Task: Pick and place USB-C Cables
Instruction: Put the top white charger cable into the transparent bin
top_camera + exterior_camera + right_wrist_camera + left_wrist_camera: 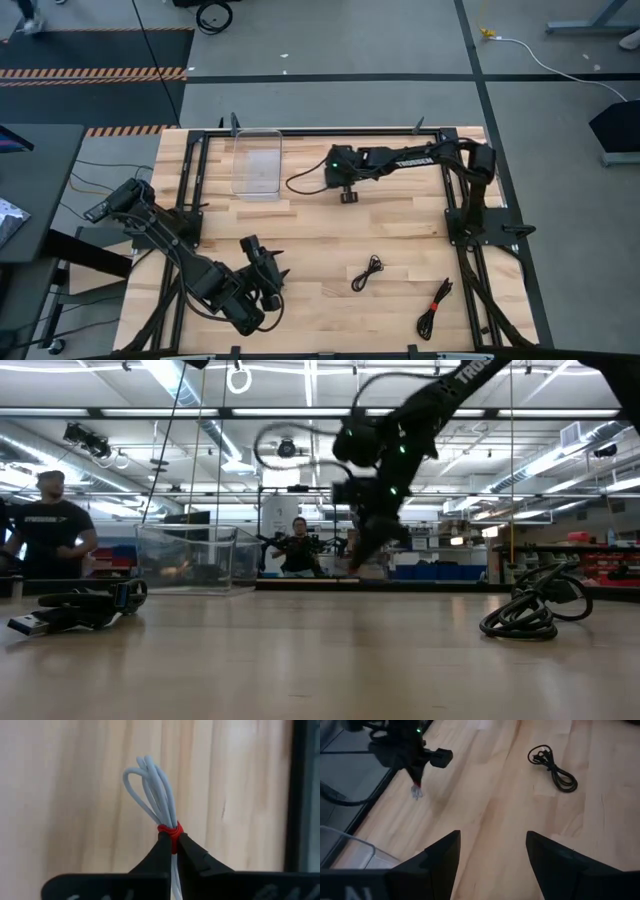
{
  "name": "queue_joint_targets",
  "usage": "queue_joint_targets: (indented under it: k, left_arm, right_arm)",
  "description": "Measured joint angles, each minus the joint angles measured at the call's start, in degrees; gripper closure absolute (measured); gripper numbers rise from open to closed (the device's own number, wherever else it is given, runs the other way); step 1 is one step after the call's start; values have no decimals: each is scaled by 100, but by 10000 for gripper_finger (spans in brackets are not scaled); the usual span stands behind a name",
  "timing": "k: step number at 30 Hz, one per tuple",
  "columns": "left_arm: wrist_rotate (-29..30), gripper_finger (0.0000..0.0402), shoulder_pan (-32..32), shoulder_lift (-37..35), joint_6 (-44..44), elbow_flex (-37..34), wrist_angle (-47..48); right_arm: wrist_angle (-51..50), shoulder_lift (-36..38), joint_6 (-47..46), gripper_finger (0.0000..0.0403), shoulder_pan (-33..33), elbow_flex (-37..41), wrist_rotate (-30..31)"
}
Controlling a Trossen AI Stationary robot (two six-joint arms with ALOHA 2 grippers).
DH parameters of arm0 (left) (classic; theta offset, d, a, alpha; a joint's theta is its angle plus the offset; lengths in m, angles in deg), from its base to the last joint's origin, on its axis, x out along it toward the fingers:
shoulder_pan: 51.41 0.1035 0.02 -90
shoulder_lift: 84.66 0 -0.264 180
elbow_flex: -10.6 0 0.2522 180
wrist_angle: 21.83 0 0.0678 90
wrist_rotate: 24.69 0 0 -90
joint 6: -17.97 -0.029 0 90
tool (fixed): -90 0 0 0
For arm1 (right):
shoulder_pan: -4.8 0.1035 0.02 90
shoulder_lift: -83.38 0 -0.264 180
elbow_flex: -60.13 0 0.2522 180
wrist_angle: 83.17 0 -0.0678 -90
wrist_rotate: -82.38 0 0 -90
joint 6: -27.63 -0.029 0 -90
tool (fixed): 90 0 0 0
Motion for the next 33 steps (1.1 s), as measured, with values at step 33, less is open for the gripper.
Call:
queue_joint_targets:
  k: [33]
  left_arm:
    - [-66, 168, -496, 31, 297, -2, 269]
  right_arm:
    - [2923, -1129, 3913, 396, 170, -2000, -1035]
